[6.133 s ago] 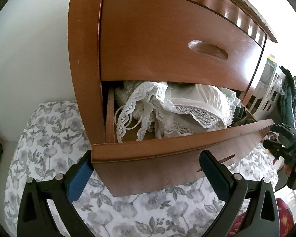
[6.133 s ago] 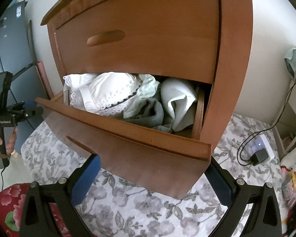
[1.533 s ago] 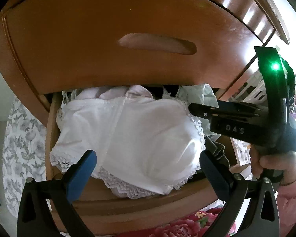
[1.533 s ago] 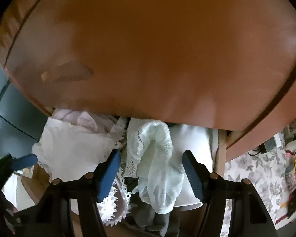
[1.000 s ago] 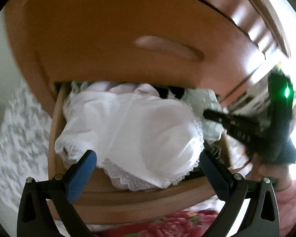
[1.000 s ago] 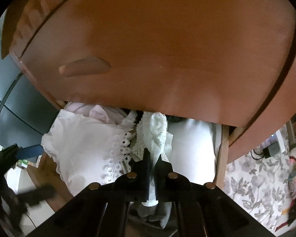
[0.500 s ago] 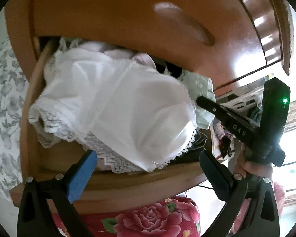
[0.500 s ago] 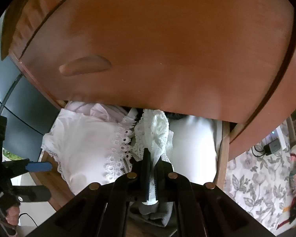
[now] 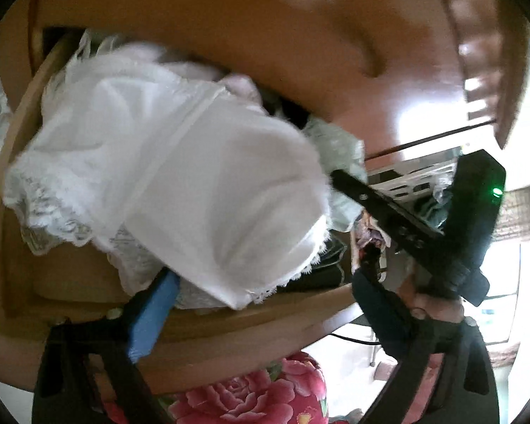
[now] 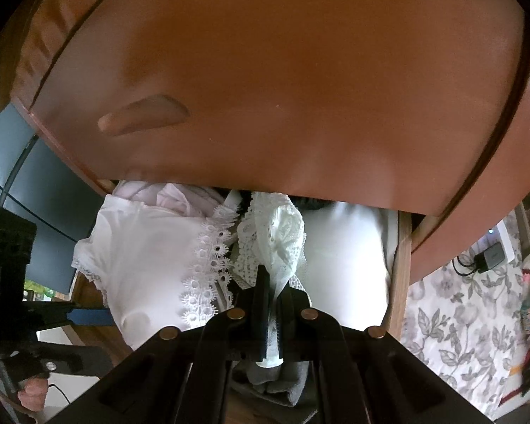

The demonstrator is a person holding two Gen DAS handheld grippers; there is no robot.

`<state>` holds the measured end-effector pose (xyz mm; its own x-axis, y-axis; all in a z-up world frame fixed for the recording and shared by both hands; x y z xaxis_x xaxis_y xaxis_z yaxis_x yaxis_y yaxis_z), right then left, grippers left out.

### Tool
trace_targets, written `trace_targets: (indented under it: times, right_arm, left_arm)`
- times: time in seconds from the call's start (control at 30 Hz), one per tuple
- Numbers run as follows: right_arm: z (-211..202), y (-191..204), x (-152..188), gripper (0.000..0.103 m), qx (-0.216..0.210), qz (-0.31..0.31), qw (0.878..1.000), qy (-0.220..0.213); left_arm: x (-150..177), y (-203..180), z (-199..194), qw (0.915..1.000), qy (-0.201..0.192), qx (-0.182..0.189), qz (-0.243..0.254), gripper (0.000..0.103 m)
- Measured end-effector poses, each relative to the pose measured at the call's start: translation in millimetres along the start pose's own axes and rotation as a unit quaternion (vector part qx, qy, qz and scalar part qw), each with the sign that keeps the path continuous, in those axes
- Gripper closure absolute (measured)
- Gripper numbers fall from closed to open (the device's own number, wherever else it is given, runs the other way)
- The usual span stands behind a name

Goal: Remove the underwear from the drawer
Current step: 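Grasp the white bra with the left gripper while the right gripper holds the green underwear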

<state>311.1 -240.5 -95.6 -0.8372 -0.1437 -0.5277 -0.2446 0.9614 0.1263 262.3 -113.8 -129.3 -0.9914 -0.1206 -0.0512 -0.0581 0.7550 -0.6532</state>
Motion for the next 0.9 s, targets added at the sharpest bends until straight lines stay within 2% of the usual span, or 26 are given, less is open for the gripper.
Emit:
trace_targets:
  times: [0.17,0.3,0.47,0.5,0.53,0.57,0.7,0.9]
  right_arm:
    - [-2.0,-2.0,-0.3,0.100,-0.009,0.011,1.000,-0.007]
    - [-3.5,-2.8,-1.0,0.100,-0.014,0.016,1.000,-0.013]
    - [-1.8,-5.3,0.4,0.100,-0.015,0.020,1.000,-0.011]
    - [-1.2,-5.8,0.4,0.100,-0.016,0.021,1.000,-0.010]
    - [-1.0,-6.8,0.4,0.100,-0.018,0.024,0.999,-0.011]
    - [-1.8,-9.3,0.0,0.100,-0.021,0.027,0.999,-0.012]
    - [-0.9,-15.4,-2.2,0.100,-0.031,0.035,0.999,-0.017]
    - [3.2,-19.1,-4.1,0.098,-0.034,0.046,0.998,-0.016]
  left_arm:
    - [0.8,-16.2,-1.5,0.9982,-0.032,0.034,0.037,0.030]
    - [-3.9,-12.5,8.7,0.9974,-0.038,0.049,0.038,0.031]
    - [-0.9,-17.6,37.4,0.9981,-0.028,0.023,0.049,0.032]
    - [-1.3,-20.4,40.5,0.9978,-0.030,0.020,0.055,0.035]
    - [-2.6,-23.4,41.7,0.9975,-0.036,0.018,0.059,0.041]
    - [-3.7,-26.9,39.0,0.9970,-0.045,0.022,0.059,0.043]
    - [-14.1,-32.7,35.5,0.9949,-0.080,0.043,0.045,0.044]
    - [3.1,-39.3,68.3,0.9955,-0.042,-0.023,0.082,0.044]
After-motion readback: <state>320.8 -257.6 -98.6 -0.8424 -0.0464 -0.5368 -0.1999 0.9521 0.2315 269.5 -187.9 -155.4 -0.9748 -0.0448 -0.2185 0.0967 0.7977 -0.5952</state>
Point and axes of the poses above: each gripper's, at about its wrist camera, not at the fingertips, and z roughly the way its jaws point, y to its left, x to its underside, the point moved 9 cm from there along z, roughly the way its jaws point, and after that the axes turned 10 degrees about -z, right-handed, at the moved point
